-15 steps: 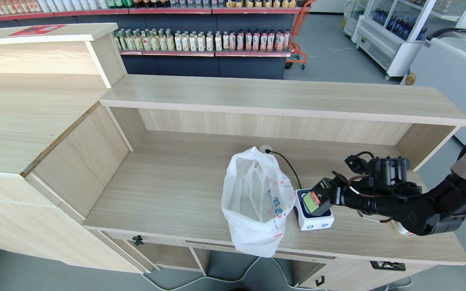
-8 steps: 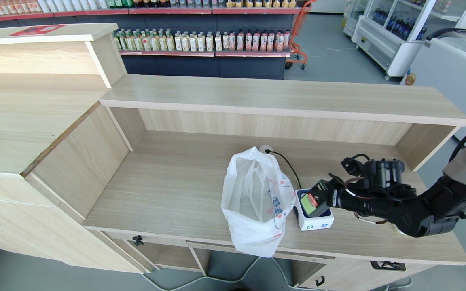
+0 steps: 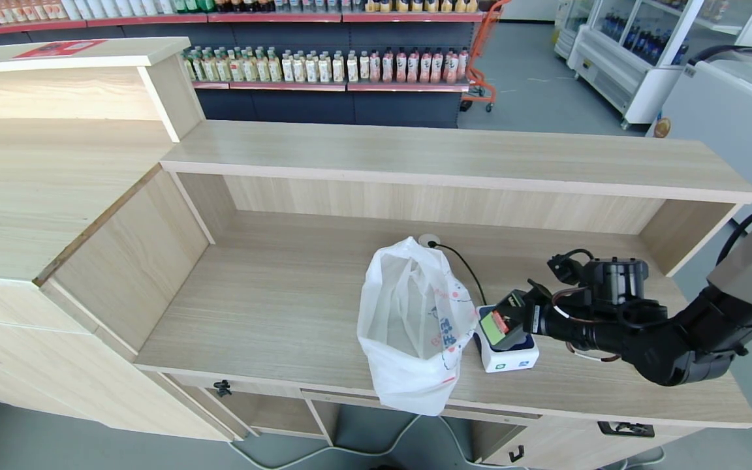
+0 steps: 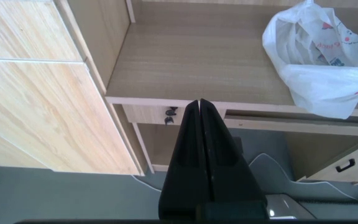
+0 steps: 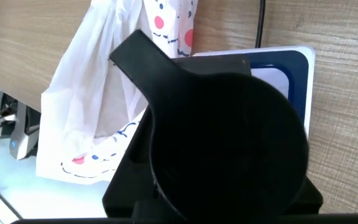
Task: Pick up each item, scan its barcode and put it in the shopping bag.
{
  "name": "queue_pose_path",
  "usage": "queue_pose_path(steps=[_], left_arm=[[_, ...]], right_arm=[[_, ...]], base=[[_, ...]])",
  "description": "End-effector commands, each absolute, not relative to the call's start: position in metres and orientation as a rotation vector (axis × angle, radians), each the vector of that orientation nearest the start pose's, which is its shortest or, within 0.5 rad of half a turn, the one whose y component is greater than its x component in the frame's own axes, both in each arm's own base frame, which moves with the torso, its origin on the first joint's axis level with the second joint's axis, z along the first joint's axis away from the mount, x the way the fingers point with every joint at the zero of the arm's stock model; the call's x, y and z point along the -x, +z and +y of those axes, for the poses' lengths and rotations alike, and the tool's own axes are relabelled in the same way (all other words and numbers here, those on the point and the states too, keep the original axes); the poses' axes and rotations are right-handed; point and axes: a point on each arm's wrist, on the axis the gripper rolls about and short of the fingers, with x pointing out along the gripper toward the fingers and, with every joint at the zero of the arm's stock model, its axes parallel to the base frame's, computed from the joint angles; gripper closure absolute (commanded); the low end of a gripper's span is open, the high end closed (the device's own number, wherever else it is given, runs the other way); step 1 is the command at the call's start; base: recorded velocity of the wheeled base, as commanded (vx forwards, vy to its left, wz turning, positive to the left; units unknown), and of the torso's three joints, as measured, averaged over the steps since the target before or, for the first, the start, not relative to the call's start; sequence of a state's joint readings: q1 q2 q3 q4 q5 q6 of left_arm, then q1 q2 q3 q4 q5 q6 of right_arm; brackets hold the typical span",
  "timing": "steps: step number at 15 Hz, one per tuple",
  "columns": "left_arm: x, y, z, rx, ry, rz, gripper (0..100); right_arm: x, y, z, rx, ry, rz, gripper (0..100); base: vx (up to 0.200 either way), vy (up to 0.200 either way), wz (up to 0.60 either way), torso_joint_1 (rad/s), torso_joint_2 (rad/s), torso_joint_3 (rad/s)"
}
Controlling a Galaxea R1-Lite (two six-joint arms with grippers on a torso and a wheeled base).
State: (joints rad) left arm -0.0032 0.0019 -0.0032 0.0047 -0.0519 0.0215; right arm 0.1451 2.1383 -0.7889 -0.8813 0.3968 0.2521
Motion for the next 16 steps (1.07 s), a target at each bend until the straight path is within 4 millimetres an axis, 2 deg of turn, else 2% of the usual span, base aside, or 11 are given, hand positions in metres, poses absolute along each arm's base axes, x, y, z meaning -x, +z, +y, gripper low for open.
queue_pose_path(steps=[1, 4, 5, 7, 9, 11, 16], left_arm=[[0.023, 0.076, -0.001, -0.021, -0.055, 0.002, 100], [0.023, 0.076, -0.001, -0.021, -0.055, 0.002, 100], [0.023, 0.076, -0.001, -0.021, -0.055, 0.002, 100], [0.023, 0.076, -0.001, -0.021, -0.055, 0.002, 100], [0.023, 0.076, -0.001, -0.021, -0.054, 0.002, 100], [0.023, 0.076, -0.001, -0.021, -0.055, 0.002, 100], [0.023, 0.076, -0.001, -0.021, -0.055, 0.002, 100]], right_arm=[[-0.352, 0.086, 0.060, -0.305, 0.480, 0.448, 100], [-0.332, 0.140, 0.051, -0.234, 0.484, 0.289, 100], [-0.325, 0.154, 0.046, -0.149, 0.483, 0.244, 100], [-0.316, 0.168, 0.043, -0.067, 0.489, 0.190, 100], [-0.311, 0.177, 0.045, -0.057, 0.498, 0.166, 100], [-0.308, 0.176, 0.045, -0.060, 0.497, 0.175, 100], [-0.314, 0.165, 0.049, -0.059, 0.485, 0.219, 100]], base=[[0.000, 0.000, 0.00, 0.000, 0.00, 0.000], [0.000, 0.000, 0.00, 0.000, 0.00, 0.000], [0.000, 0.000, 0.00, 0.000, 0.00, 0.000], [0.000, 0.000, 0.00, 0.000, 0.00, 0.000], [0.000, 0.200, 0.00, 0.002, 0.00, 0.005], [0.000, 0.200, 0.00, -0.012, 0.00, 0.000], [0.000, 0.200, 0.00, 0.010, 0.01, 0.001]])
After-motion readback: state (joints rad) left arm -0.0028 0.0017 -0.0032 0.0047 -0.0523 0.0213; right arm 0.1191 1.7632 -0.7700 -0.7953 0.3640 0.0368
